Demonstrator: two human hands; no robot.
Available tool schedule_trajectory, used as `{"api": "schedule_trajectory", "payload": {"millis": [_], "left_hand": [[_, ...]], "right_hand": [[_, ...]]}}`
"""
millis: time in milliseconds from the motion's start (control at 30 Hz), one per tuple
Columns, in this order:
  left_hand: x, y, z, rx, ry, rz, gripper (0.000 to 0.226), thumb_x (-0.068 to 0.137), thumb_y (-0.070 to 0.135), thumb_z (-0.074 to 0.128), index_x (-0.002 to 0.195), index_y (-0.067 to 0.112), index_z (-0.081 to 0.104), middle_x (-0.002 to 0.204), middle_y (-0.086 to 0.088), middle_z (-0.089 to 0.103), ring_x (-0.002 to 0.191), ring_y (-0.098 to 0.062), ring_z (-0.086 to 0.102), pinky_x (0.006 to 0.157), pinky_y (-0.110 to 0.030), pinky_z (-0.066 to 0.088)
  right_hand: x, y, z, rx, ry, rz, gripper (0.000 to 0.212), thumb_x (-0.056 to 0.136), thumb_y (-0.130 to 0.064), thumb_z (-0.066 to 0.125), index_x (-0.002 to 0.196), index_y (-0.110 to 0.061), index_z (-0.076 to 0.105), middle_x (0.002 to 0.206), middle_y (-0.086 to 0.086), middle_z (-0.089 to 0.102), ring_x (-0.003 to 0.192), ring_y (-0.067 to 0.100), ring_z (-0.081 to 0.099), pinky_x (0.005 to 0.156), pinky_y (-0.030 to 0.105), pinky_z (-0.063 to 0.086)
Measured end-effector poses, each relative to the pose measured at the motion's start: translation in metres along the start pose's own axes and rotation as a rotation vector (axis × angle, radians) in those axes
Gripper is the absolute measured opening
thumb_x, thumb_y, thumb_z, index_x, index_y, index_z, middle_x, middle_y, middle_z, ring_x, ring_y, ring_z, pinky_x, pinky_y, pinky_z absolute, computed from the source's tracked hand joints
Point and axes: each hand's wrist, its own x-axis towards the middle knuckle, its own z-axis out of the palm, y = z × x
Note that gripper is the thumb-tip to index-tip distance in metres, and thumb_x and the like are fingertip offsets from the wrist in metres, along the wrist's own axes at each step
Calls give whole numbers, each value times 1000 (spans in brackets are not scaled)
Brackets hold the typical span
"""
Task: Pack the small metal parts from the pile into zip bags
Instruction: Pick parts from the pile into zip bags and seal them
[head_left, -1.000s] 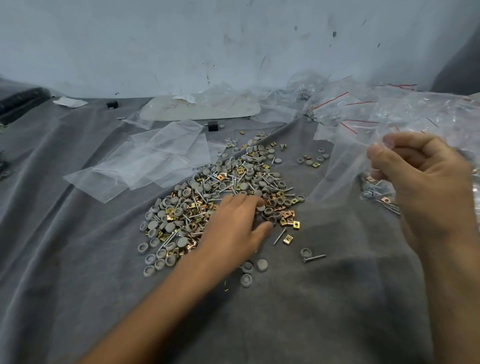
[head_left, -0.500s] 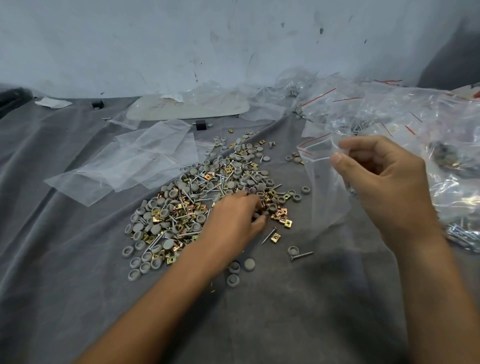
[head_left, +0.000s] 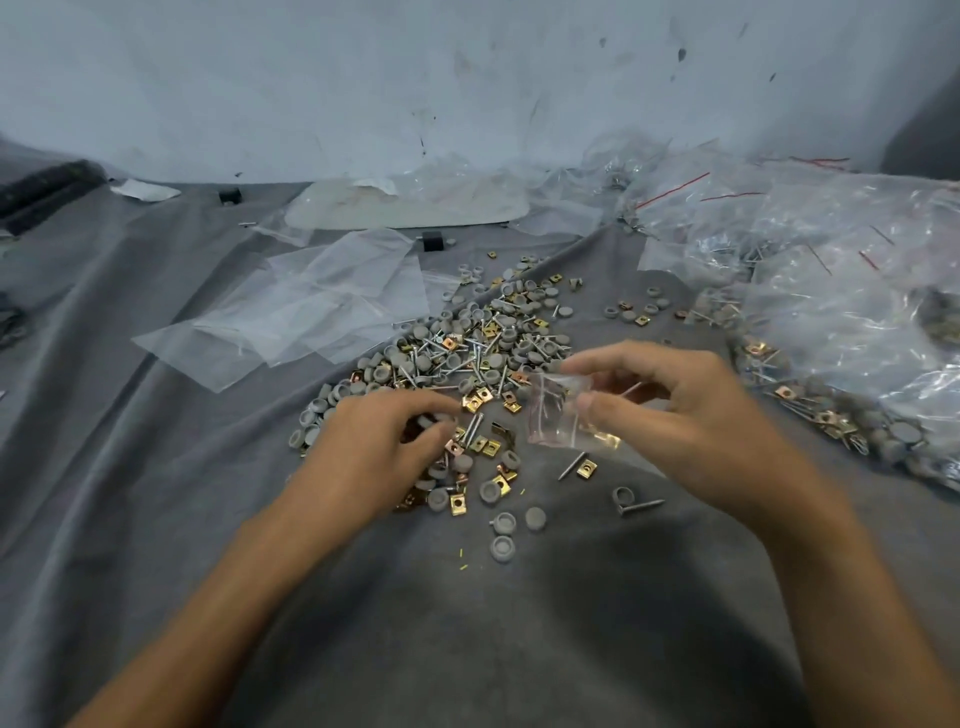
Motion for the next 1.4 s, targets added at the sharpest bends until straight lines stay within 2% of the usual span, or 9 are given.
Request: {"api": "schedule_trajectory", "payload": {"millis": [67, 167, 267, 367, 600, 833, 1033, 1200, 1400], "left_hand": [[-1, -4, -5, -140, -7, -39, 17, 96, 27, 67, 110, 31, 75, 70, 24, 65, 71, 10, 62, 65, -9, 46], [-2, -3, -11, -458, -44, -155, 14, 96, 22, 67, 106, 28, 76, 73, 10, 70, 67, -9, 66, 67, -28, 55], [-4, 7, -11, -756, -98, -248, 17, 94, 14, 69, 108, 19, 77, 90, -3, 77, 80, -10, 71, 73, -18, 56], [-6, 19, -9, -925, -178, -258, 21, 93, 8, 67, 112, 11, 74, 102, -14, 76, 85, -14, 71, 76, -21, 59], [-11, 36, -7, -719, -261, -125, 23, 92, 9, 70, 114, 15, 74, 89, -5, 77, 68, 0, 64, 63, -15, 50], [-11, 41, -8, -649, -287, -162, 34, 91, 5, 72, 121, 19, 67, 103, 4, 77, 90, -9, 73, 88, -29, 57], [-15, 42, -8, -801, -280, -243, 30, 94, -9, 59, 113, 11, 68, 101, -7, 77, 81, -6, 71, 72, -18, 57], [-15, 48, 1, -890, -193, -294, 27, 92, -5, 65, 116, 6, 68, 99, -15, 76, 83, -15, 72, 79, -25, 61], [-16, 49, -8, -1249, -289, -468, 46, 84, -20, 54, 121, 4, 66, 118, -19, 70, 103, -24, 73, 85, -26, 60]], "right_hand": [[0, -1, 8, -3, -33, -6, 23, 88, -20, 75, 104, -36, 77, 88, -8, 70, 85, 13, 66, 80, 38, 53], [-2, -1, 17, -11, -75, -6, 23, 88, -22, 74, 106, -36, 77, 90, -10, 70, 89, 12, 66, 82, 38, 54], [-3, -2, 22, -13, -86, -5, 22, 88, -24, 74, 106, -37, 77, 91, -10, 69, 90, 11, 66, 83, 40, 55], [-3, -3, 24, -12, -70, -11, 24, 88, -21, 75, 105, -37, 77, 90, -10, 70, 89, 12, 66, 83, 41, 54], [-2, -4, 25, -14, -73, -17, 22, 89, -23, 74, 109, -33, 77, 94, -8, 72, 92, 12, 68, 84, 43, 55], [-3, -5, 25, 8, -70, -16, 22, 88, -24, 73, 107, -34, 77, 91, -8, 71, 89, 13, 68, 83, 45, 55], [-2, -5, 24, 22, -76, -7, 23, 90, -19, 74, 107, -34, 77, 89, -8, 71, 86, 13, 69, 82, 42, 56], [-3, -5, 24, 31, -72, -6, 24, 89, -18, 75, 107, -33, 77, 90, -7, 72, 87, 14, 69, 83, 43, 56], [-2, -3, 21, 38, -75, -4, 26, 90, -15, 74, 108, -33, 77, 90, -8, 72, 87, 14, 70, 83, 42, 56]]}}
